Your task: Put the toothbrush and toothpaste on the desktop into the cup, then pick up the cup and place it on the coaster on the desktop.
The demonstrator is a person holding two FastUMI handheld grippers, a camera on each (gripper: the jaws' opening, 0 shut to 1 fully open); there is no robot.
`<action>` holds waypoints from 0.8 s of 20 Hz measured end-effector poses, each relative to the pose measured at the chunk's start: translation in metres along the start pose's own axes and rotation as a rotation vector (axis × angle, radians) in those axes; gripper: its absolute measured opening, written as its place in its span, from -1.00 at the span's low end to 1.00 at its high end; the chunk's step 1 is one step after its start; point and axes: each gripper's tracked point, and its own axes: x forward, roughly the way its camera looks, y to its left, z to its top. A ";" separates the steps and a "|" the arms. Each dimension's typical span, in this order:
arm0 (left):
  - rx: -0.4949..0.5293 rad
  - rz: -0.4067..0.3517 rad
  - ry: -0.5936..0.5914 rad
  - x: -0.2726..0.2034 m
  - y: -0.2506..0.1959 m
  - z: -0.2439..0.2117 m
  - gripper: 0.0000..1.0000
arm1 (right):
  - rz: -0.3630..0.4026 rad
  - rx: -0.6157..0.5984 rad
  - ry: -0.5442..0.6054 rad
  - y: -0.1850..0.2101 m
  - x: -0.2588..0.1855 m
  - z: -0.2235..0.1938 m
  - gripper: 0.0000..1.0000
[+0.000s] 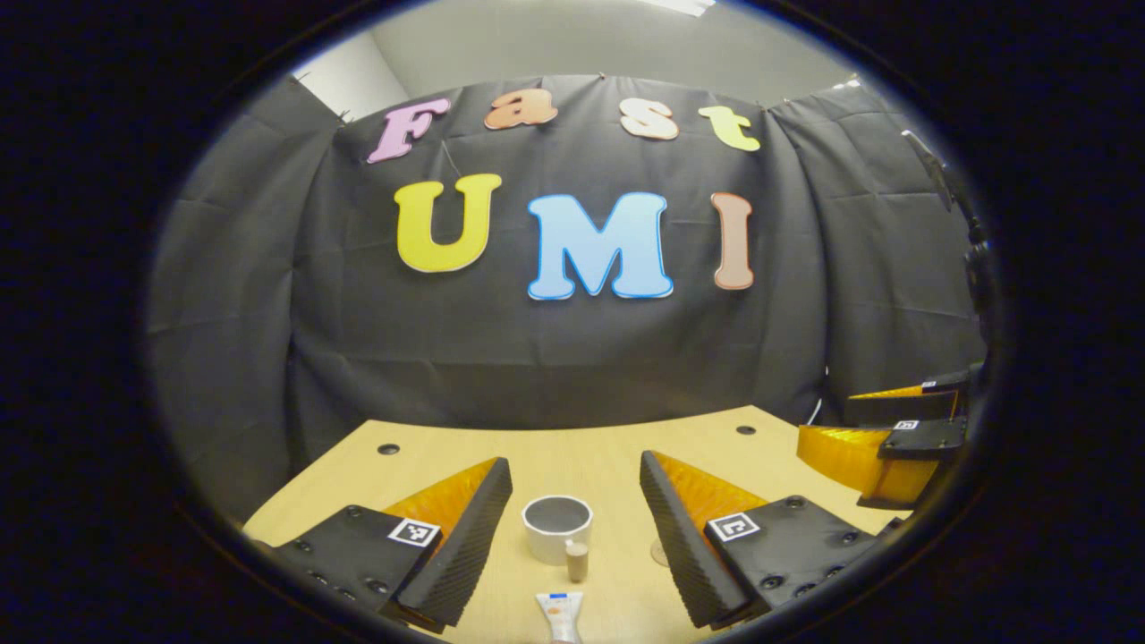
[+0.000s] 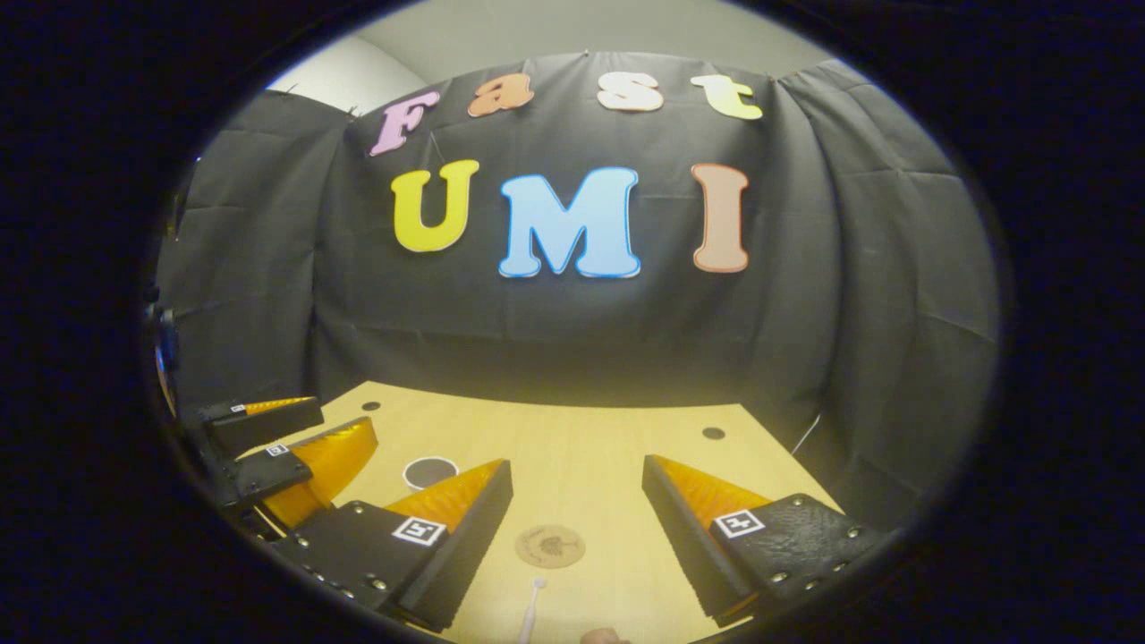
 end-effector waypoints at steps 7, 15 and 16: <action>-0.114 0.005 0.285 0.008 0.009 -0.080 0.87 | 0.036 0.054 0.299 0.014 0.009 -0.076 0.87; -0.169 -0.009 0.560 0.010 0.006 -0.148 0.89 | 0.050 0.079 0.561 0.025 0.015 -0.140 0.89; -0.171 -0.010 0.587 0.008 0.006 -0.152 0.89 | 0.055 0.086 0.587 0.026 0.015 -0.144 0.89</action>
